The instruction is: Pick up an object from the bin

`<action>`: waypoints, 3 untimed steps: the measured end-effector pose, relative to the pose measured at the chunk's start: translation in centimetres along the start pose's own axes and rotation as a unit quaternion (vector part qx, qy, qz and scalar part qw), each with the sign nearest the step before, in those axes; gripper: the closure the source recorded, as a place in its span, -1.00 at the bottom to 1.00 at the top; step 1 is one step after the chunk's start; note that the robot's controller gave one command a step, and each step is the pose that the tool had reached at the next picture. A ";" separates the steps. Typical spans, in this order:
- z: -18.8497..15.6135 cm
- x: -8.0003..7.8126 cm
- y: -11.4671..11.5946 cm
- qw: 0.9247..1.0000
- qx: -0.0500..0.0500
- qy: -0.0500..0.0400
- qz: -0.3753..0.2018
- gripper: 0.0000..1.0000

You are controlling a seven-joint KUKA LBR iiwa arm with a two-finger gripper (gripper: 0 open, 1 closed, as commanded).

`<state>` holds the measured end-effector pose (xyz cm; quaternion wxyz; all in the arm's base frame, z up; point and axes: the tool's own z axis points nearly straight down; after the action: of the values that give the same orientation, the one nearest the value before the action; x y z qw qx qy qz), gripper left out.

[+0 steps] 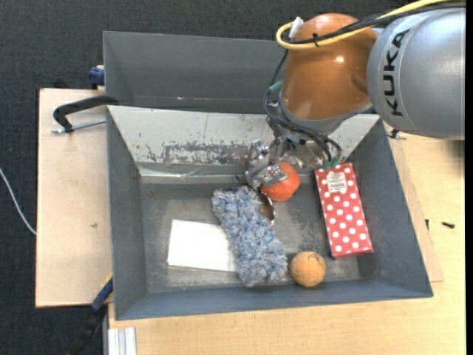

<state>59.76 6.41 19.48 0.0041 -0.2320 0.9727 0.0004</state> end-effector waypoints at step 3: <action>4.1 0.8 1.0 1.000 0.001 -0.001 -0.019 -1.00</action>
Offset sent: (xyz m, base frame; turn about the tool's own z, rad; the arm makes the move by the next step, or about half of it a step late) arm 0.0000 0.0000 0.0000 0.0000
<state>58.61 7.00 15.41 0.0056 -0.2507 0.9680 -0.0001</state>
